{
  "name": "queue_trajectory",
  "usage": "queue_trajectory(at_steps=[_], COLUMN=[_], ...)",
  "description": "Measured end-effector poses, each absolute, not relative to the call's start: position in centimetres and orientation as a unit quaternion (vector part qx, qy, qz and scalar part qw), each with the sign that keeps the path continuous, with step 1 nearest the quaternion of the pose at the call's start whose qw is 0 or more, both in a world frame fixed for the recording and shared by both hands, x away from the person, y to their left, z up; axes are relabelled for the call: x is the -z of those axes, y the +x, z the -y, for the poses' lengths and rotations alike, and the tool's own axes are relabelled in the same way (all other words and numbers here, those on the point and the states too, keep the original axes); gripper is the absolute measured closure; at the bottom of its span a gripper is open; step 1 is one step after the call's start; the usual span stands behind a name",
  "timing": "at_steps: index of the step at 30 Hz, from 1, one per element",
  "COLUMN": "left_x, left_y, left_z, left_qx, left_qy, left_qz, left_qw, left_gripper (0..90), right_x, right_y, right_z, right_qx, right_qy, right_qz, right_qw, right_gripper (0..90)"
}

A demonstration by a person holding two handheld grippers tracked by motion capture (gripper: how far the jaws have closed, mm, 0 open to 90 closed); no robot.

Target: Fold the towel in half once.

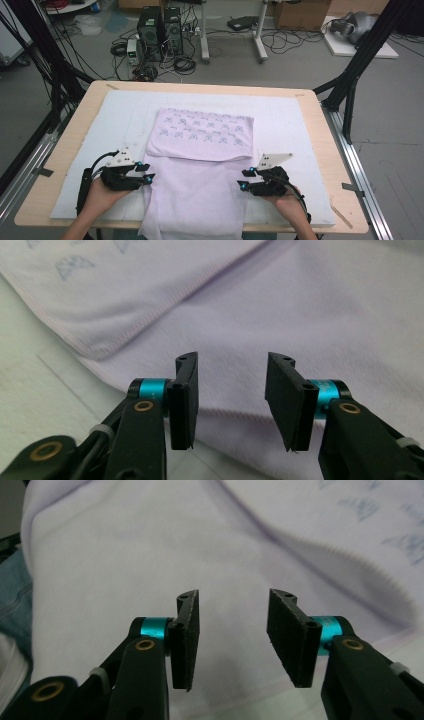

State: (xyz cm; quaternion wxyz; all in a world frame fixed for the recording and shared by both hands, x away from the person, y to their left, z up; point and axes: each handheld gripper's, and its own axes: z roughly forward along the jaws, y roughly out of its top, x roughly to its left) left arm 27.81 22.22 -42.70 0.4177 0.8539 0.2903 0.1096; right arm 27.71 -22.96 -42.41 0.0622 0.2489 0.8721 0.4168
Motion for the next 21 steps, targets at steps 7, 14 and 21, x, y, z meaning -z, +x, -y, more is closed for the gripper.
queue_trajectory(at_steps=[7, 14, 21], left_x=[44.0, 43.8, 42.9], left_y=[27.0, 26.6, 27.3], left_z=[-22.9, -24.4, -25.5], left_qx=[-0.1, -0.104, -0.114], left_qy=[0.866, 0.865, 0.858], left_qz=[-0.277, -0.286, -0.304], left_qw=[0.405, 0.399, 0.397], left_gripper=[79.3, 77.8, 69.6], right_x=[44.5, 44.3, 43.3], right_y=[27.0, 26.8, 27.3], right_z=[22.9, 23.0, 23.3], right_qx=[-0.394, -0.382, -0.376], right_qy=[0.252, 0.243, 0.243], right_qz=[-0.882, -0.889, -0.891], right_qw=[0.058, 0.072, 0.076], right_gripper=[59.6, 59.8, 57.8])
